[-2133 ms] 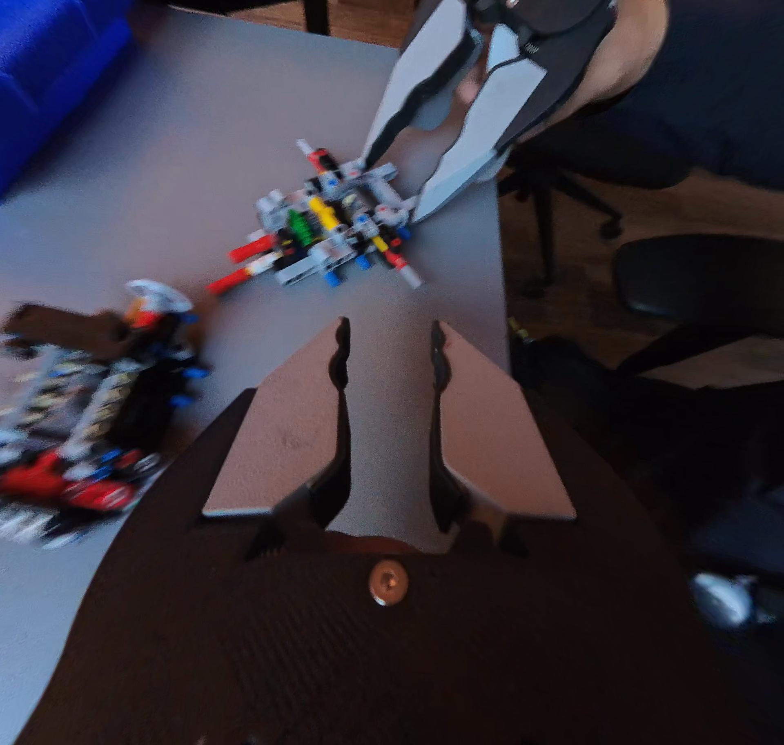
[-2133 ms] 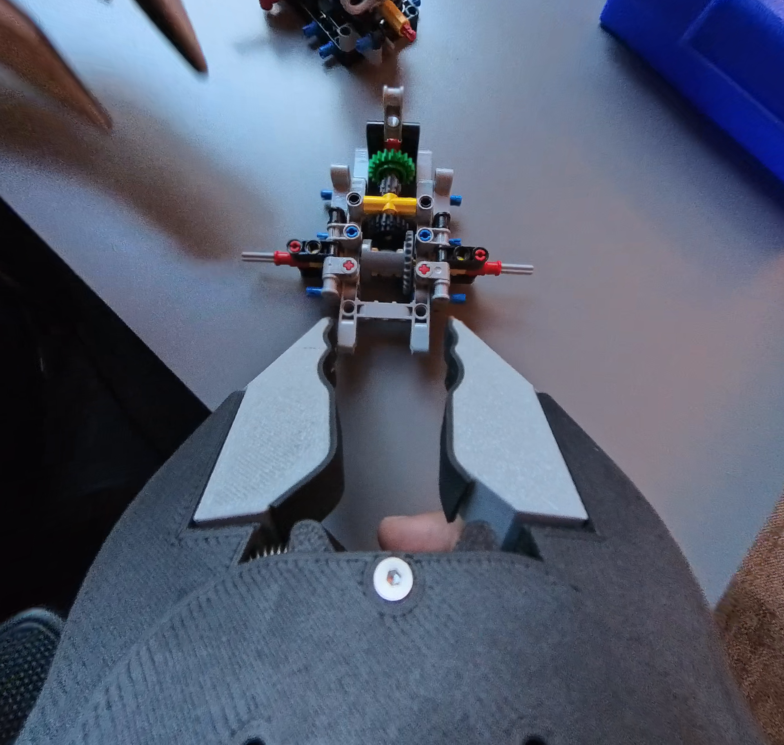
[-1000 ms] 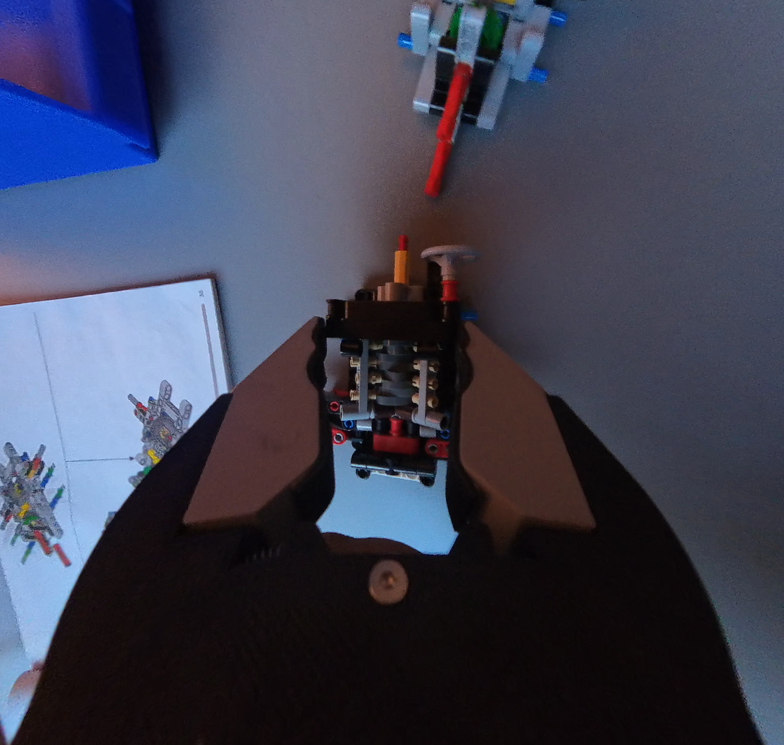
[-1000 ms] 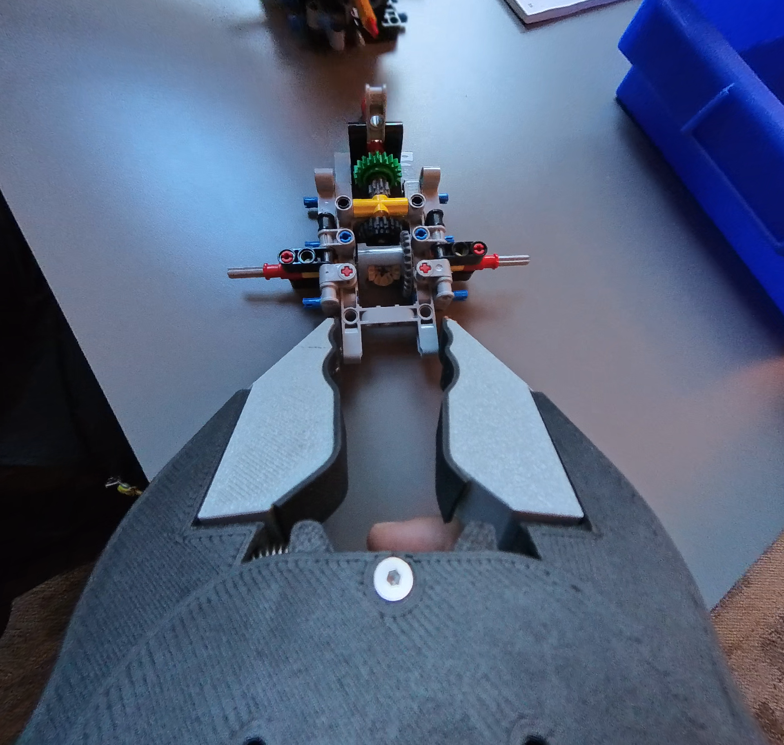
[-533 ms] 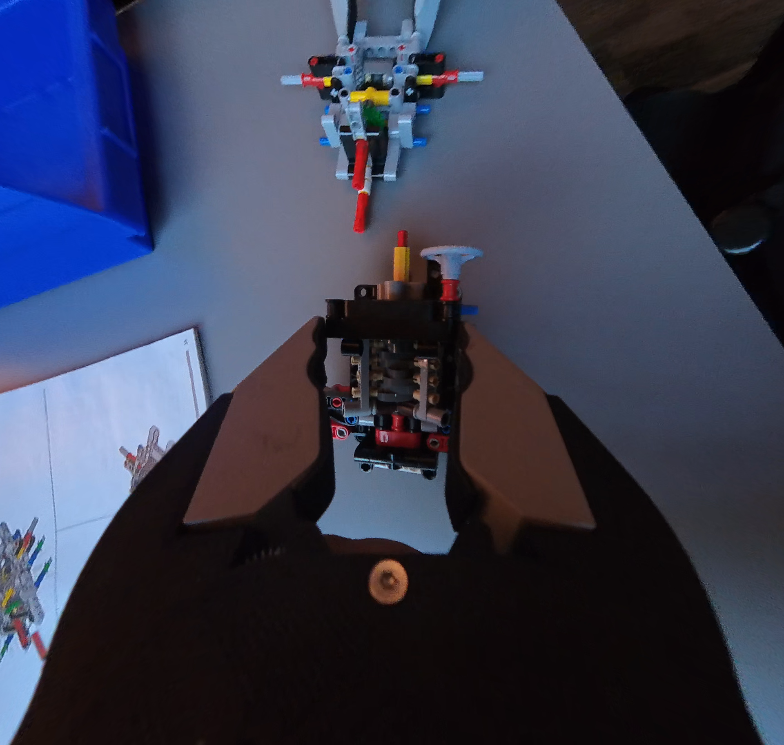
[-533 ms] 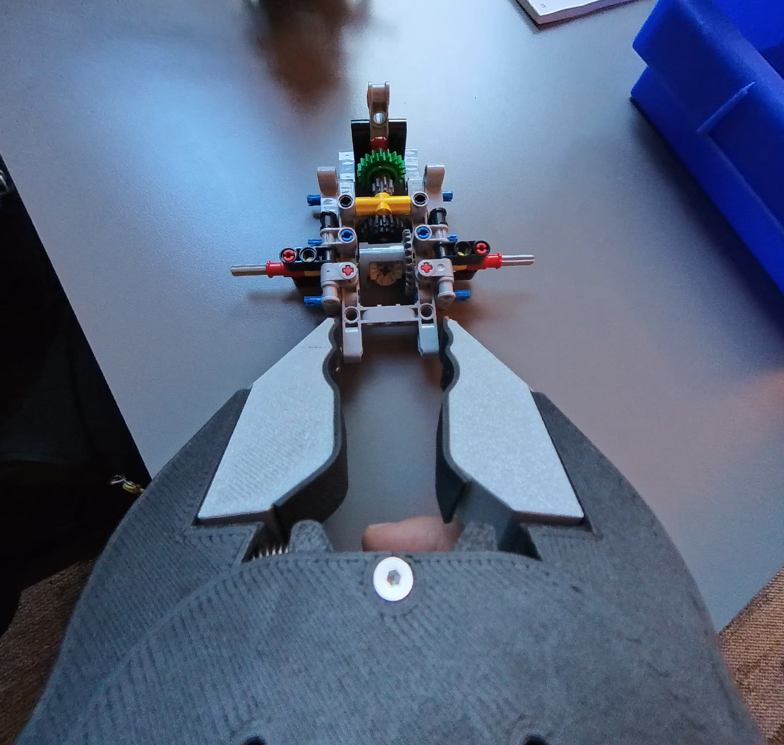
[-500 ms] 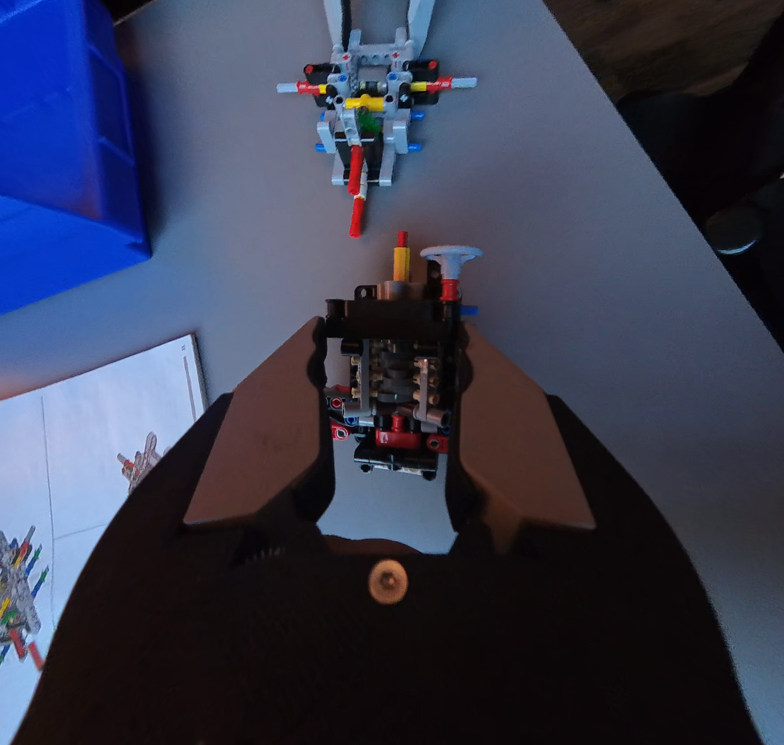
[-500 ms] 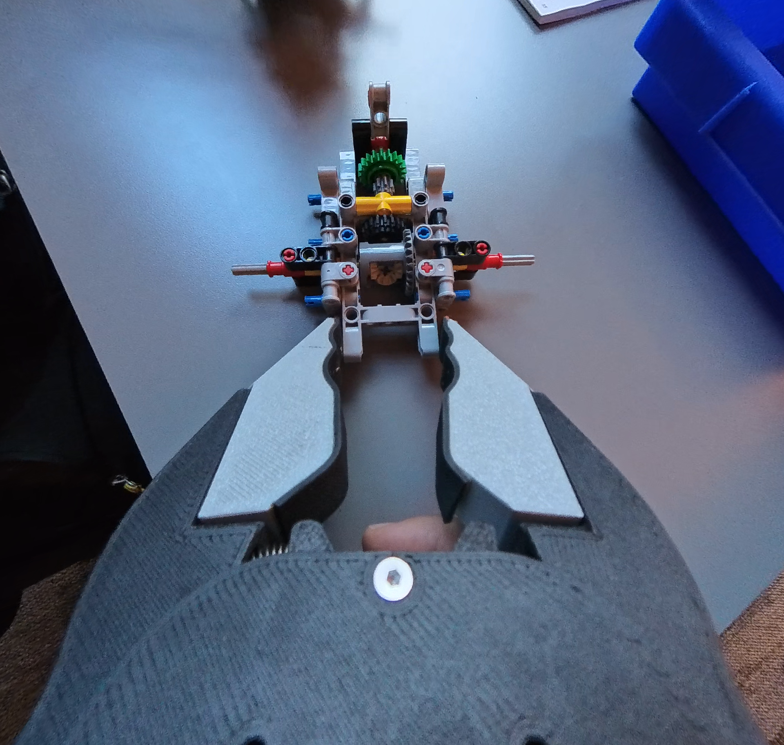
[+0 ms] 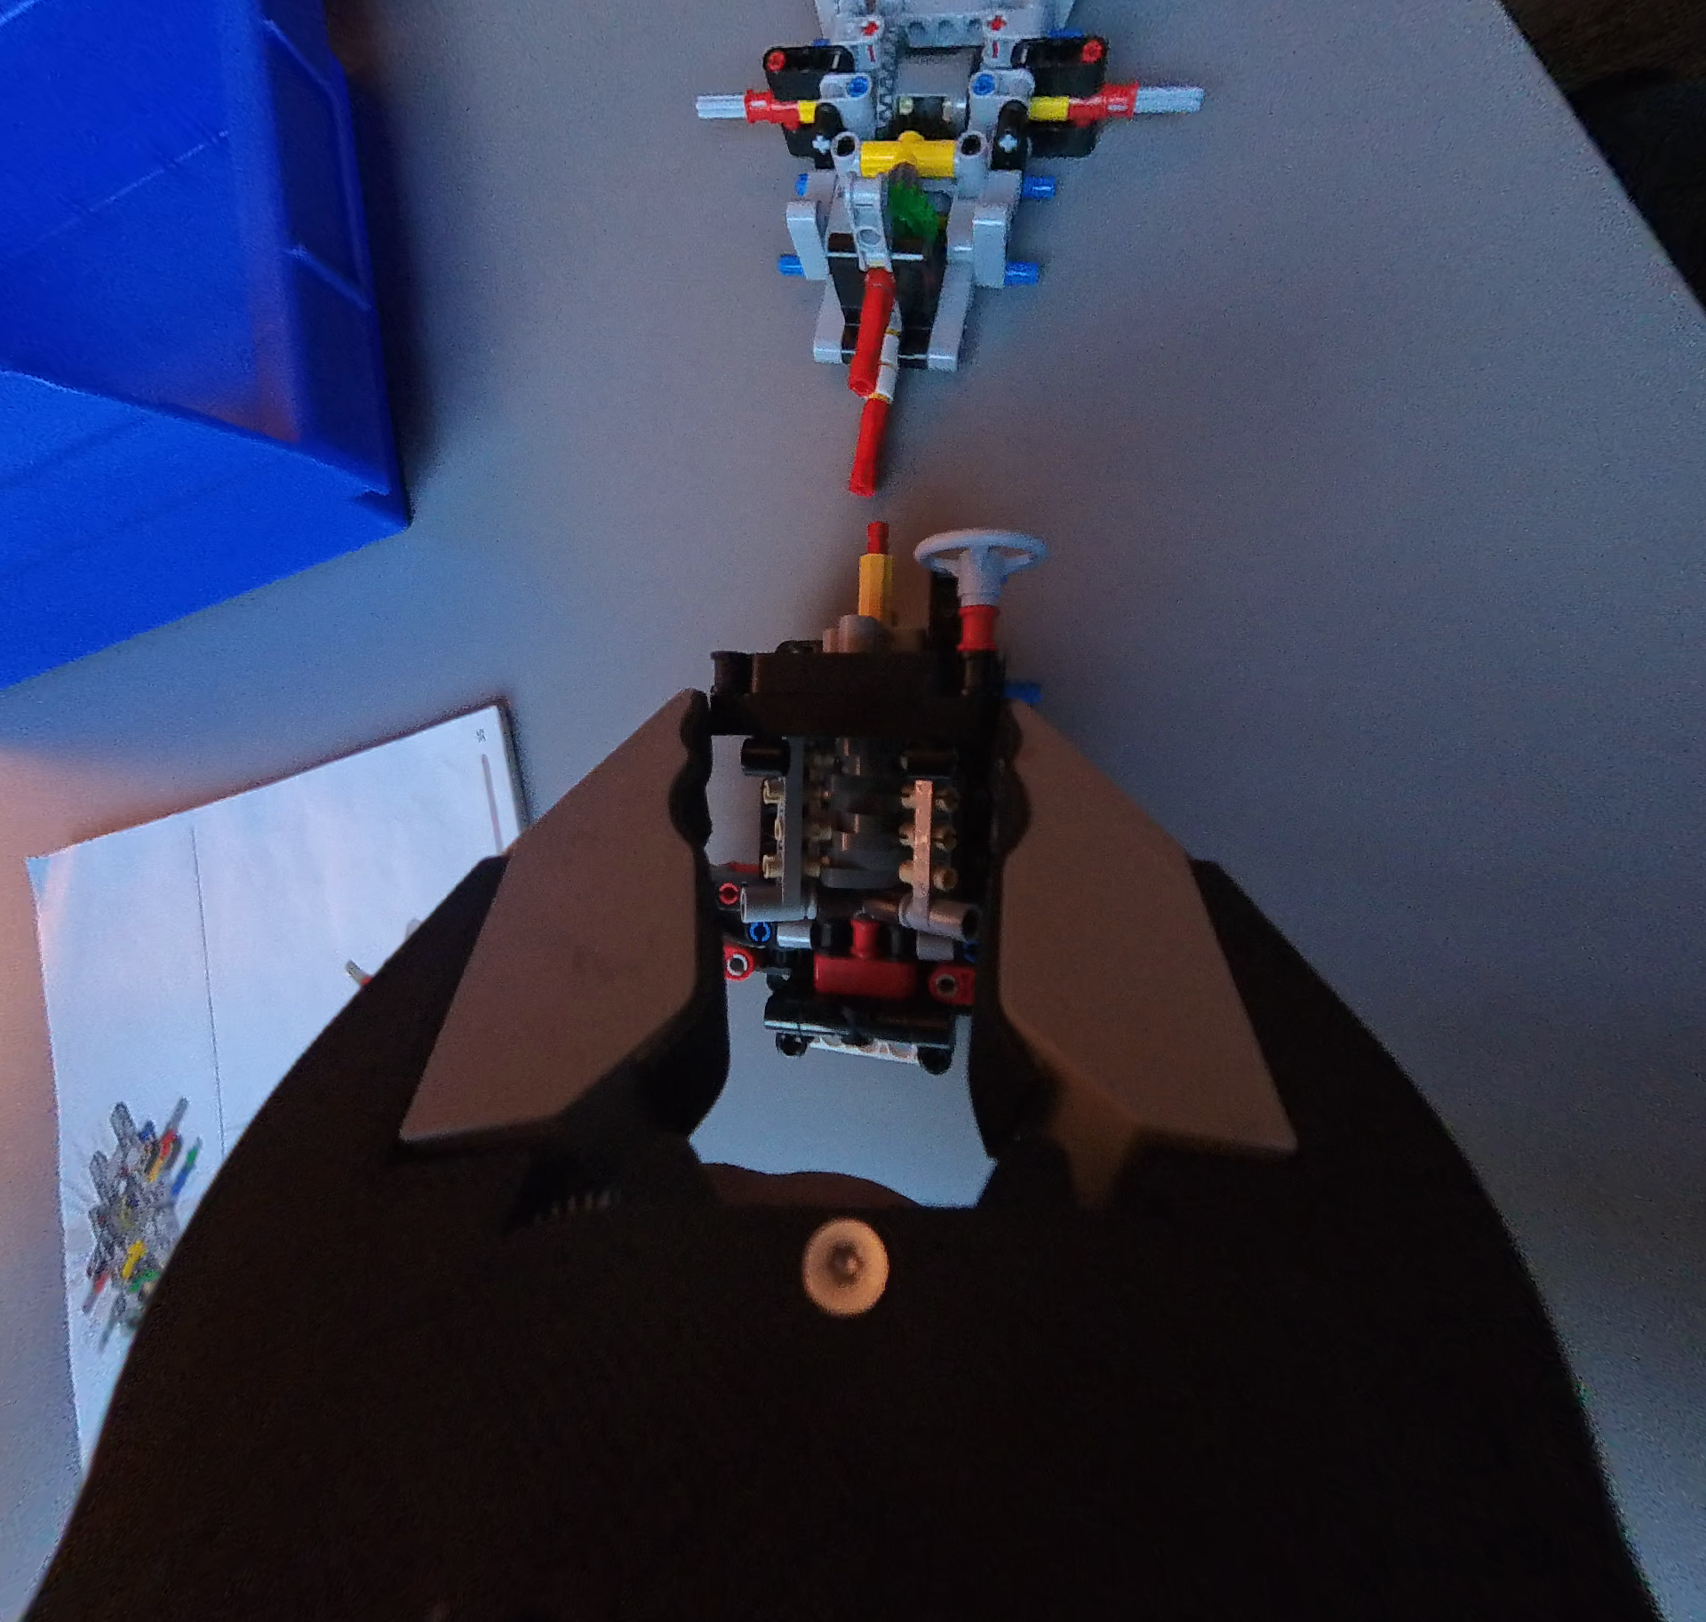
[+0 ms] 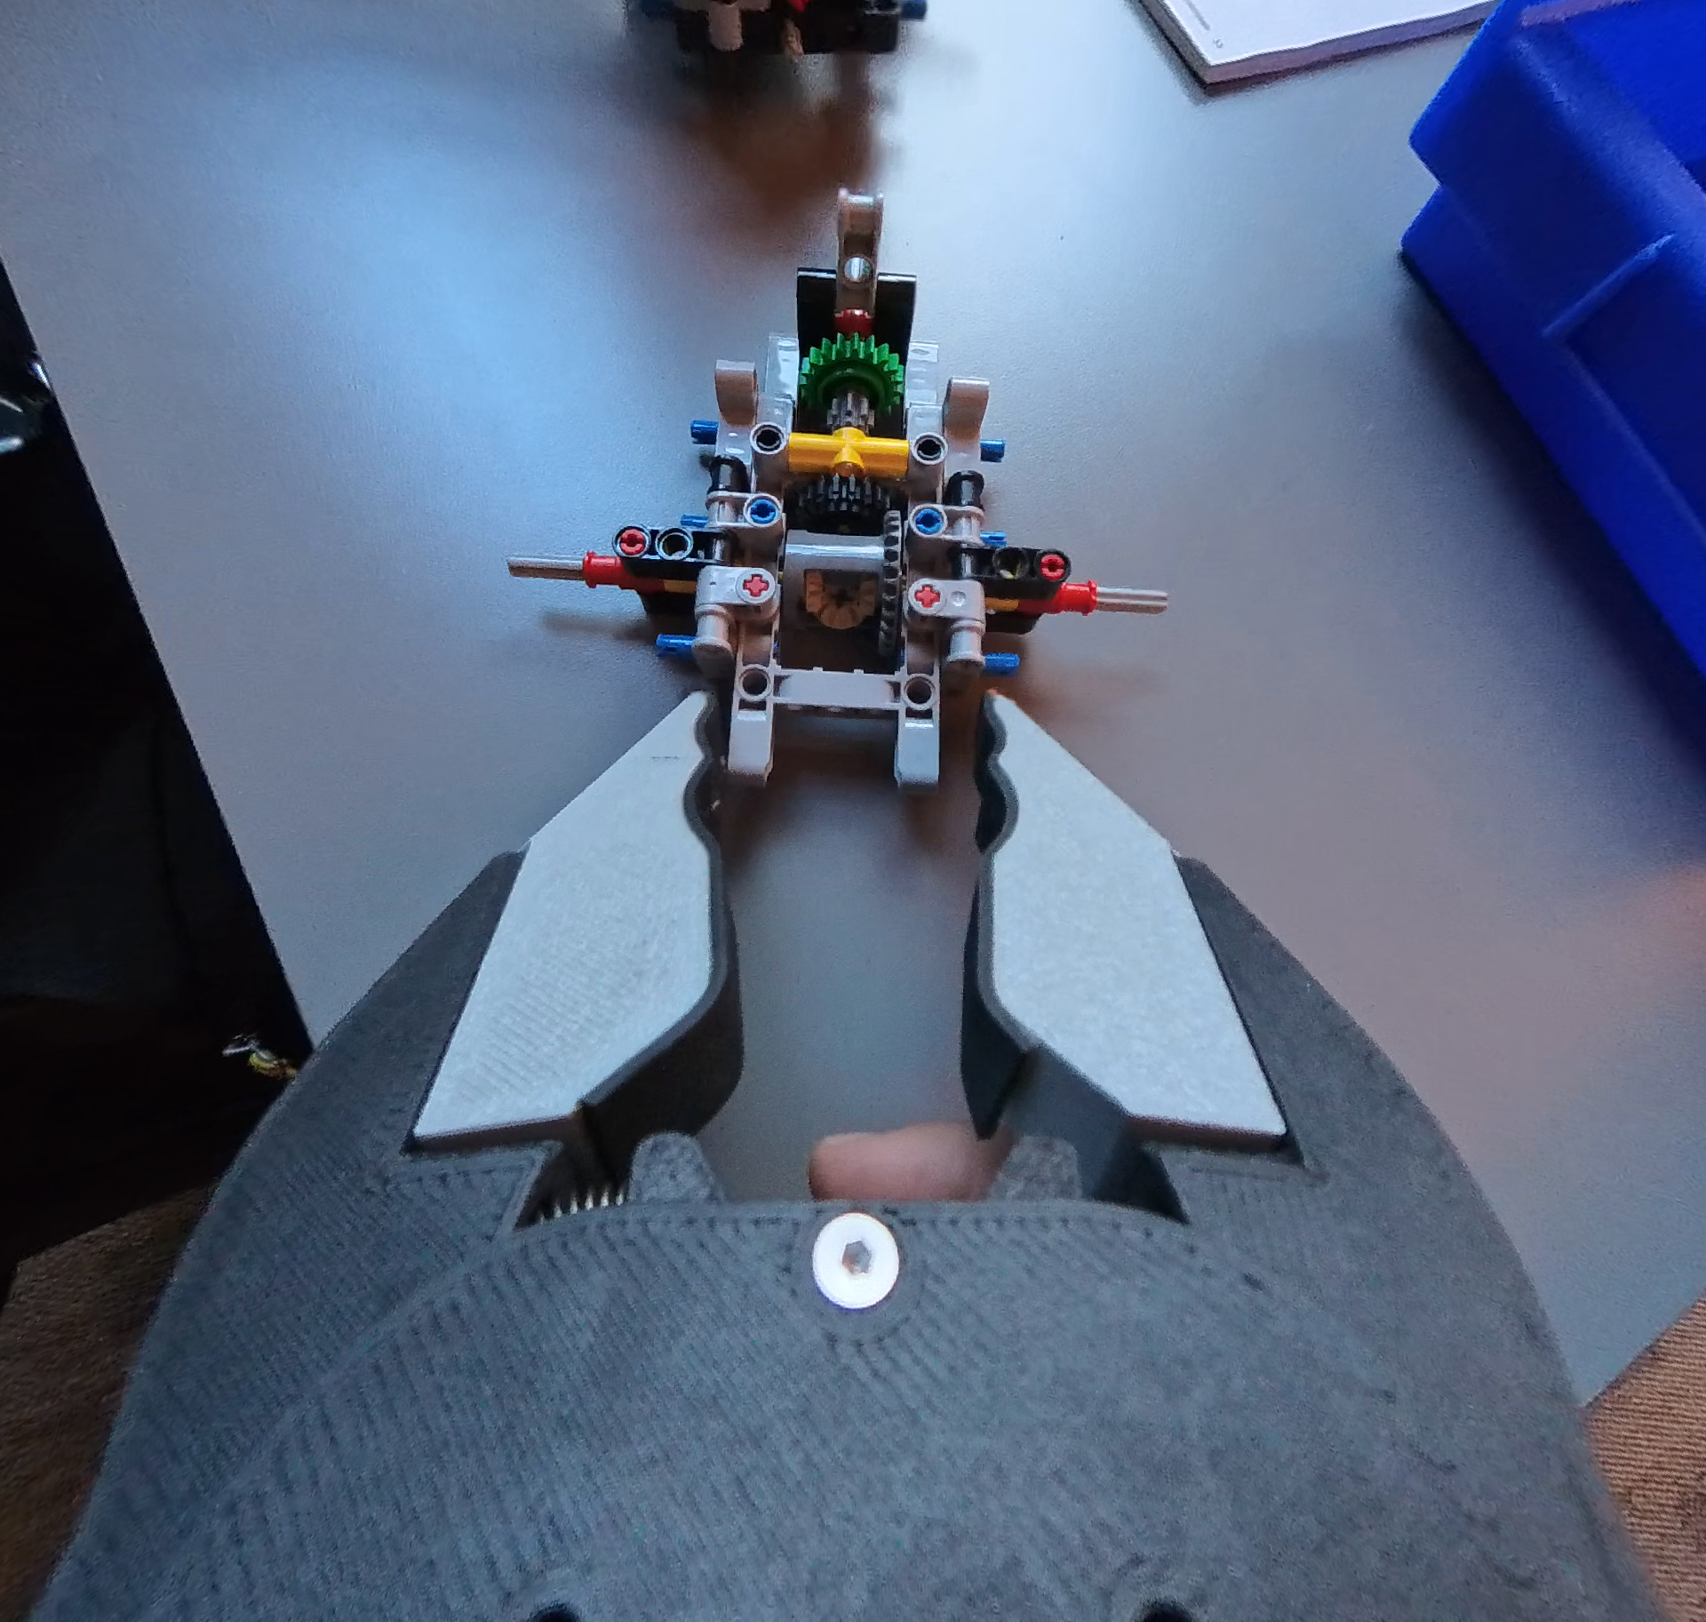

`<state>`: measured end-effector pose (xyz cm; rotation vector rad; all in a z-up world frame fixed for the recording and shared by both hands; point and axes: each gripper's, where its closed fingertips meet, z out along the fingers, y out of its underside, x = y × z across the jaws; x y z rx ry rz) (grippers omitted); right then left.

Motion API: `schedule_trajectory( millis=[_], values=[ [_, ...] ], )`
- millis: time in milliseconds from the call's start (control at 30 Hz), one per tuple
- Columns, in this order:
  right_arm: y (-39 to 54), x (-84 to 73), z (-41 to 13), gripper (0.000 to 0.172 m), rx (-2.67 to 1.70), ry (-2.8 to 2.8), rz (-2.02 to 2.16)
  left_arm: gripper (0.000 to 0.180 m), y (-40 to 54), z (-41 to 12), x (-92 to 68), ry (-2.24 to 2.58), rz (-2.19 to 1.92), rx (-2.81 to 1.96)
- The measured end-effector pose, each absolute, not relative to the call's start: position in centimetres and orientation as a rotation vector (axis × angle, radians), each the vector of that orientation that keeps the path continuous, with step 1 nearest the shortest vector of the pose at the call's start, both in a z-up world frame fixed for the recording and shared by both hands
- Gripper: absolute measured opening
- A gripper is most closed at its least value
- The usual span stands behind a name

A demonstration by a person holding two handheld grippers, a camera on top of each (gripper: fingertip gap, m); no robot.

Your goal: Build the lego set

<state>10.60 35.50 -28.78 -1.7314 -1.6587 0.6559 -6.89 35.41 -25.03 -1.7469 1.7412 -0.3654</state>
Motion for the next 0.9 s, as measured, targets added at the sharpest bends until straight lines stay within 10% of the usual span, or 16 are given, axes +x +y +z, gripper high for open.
schedule_trajectory(
  millis=[900],
  values=[
    [36.4,8.9,-28.8,0.043,-1.689,-1.716,0.673,0.059,36.7,-26.1,-4.3,1.816,-0.466,-1.689]
  ],
)
